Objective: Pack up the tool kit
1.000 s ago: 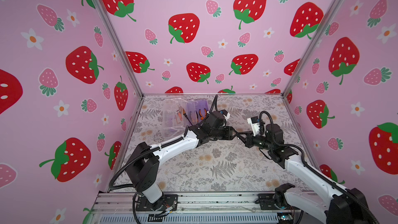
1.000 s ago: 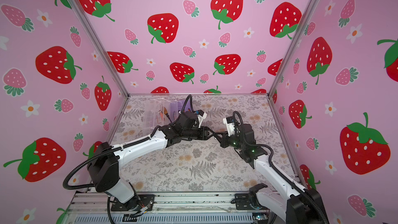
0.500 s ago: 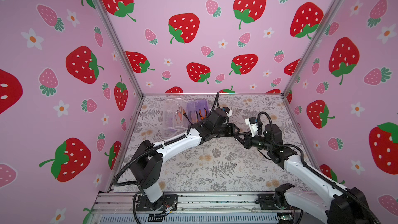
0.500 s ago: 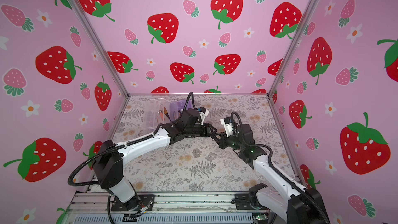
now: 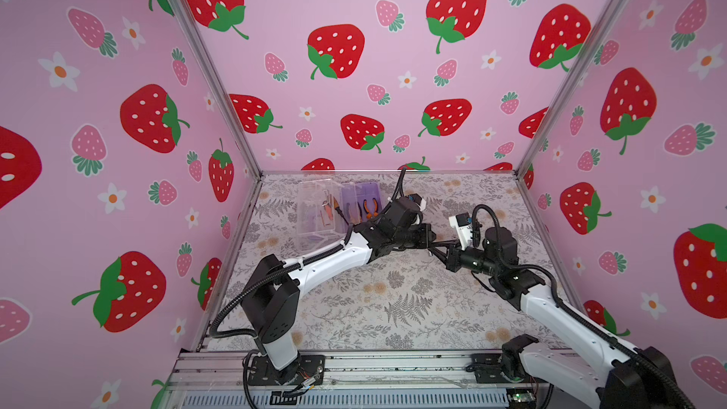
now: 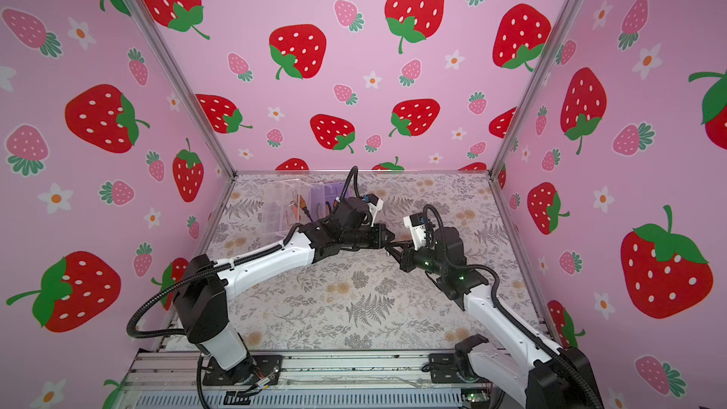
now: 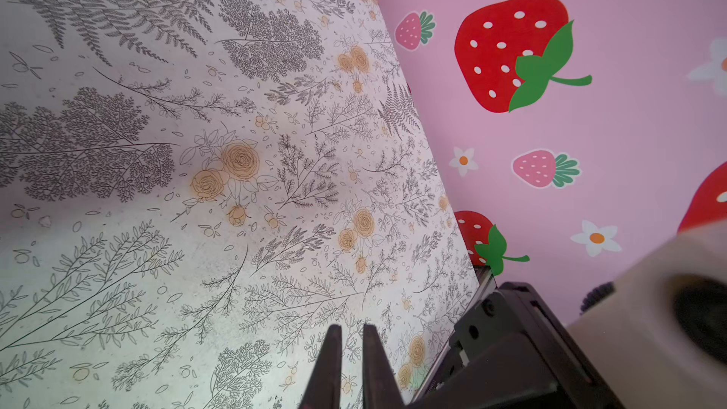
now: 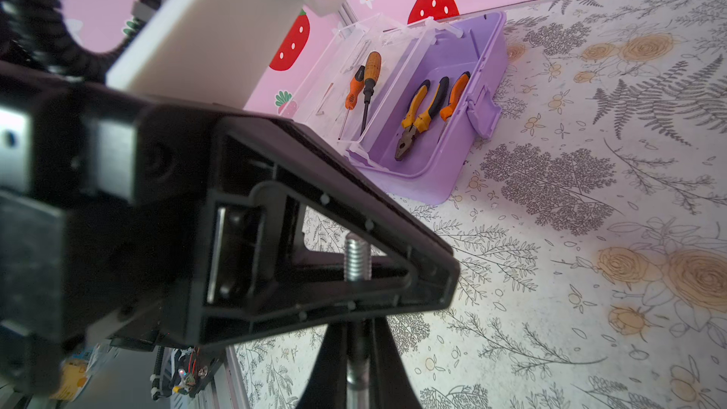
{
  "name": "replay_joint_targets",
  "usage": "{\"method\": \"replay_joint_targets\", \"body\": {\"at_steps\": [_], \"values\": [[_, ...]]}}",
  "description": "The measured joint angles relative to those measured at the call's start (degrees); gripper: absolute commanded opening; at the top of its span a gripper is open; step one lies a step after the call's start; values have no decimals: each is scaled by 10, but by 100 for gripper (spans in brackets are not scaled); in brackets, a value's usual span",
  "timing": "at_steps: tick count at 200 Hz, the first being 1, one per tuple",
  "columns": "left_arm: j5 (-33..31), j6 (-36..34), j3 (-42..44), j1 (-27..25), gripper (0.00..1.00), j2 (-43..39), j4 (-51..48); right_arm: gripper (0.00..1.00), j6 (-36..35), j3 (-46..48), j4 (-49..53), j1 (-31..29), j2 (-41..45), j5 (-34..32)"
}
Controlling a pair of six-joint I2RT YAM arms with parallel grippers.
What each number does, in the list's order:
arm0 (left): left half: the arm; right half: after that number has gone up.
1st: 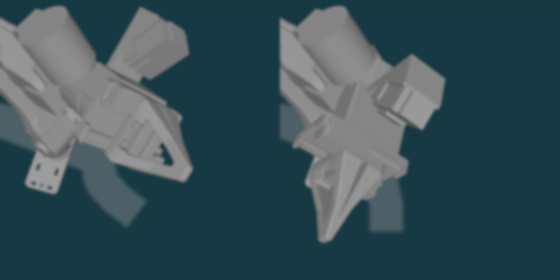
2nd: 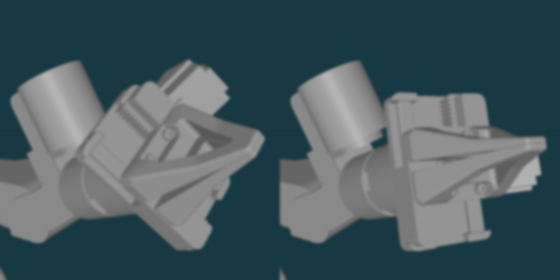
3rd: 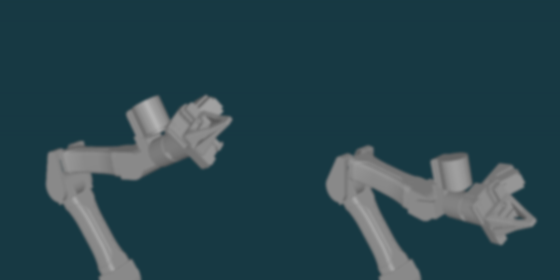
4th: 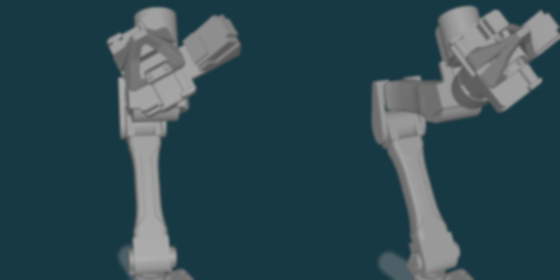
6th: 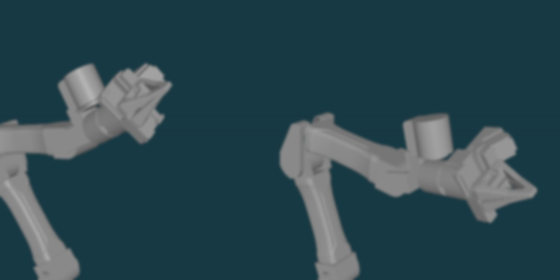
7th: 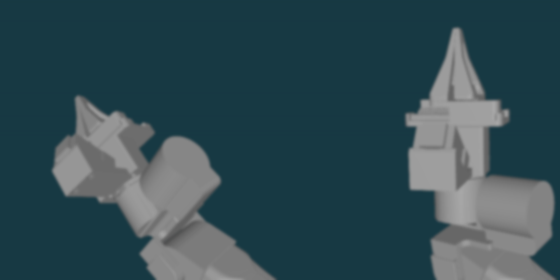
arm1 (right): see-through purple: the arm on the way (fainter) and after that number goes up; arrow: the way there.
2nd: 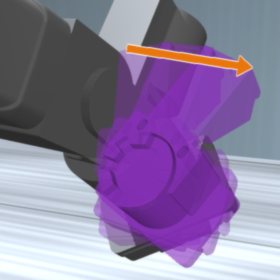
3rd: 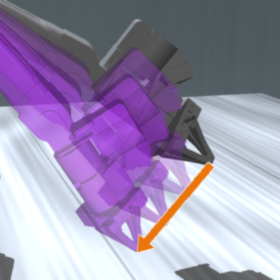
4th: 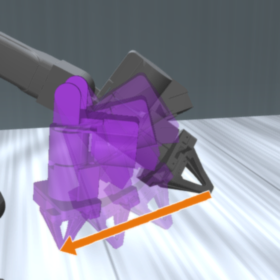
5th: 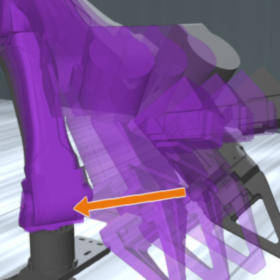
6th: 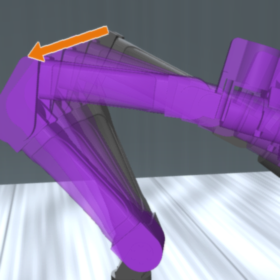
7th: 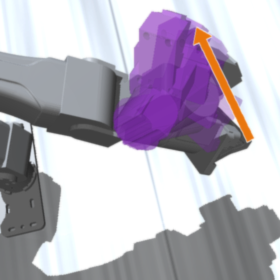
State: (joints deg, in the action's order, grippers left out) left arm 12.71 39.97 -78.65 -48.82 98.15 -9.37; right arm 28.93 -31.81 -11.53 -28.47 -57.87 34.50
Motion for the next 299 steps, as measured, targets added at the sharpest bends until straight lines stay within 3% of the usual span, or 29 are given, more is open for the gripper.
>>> {"method": "replay_joint_targets", "body": {"at_steps": [35,67,103,161,203,241,299], "values": [[-18,-10,-1,9,0,-17,-26,37,10,0,-13,-2,0,-8],[-33,-15,-2,36,0,-22,-52,44,13,0,-17,-2,0,-15],[-91,-60,-26,85,0,-28,-138,46,12,0,-16,-2,1,-26],[-299,-148,-93,250,0,-91,-271,45,12,4,-13,-2,1,-40],[-403,-184,-152,292,0,-42,-336,46,12,4,-12,-2,-14,-42],[-468,-191,-202,315,0,49,-394,46,10,4,-12,-1,-16,-47],[-464,-187,-212,362,0,107,-419,46,10,4,-11,-1,-26,-49]]}}
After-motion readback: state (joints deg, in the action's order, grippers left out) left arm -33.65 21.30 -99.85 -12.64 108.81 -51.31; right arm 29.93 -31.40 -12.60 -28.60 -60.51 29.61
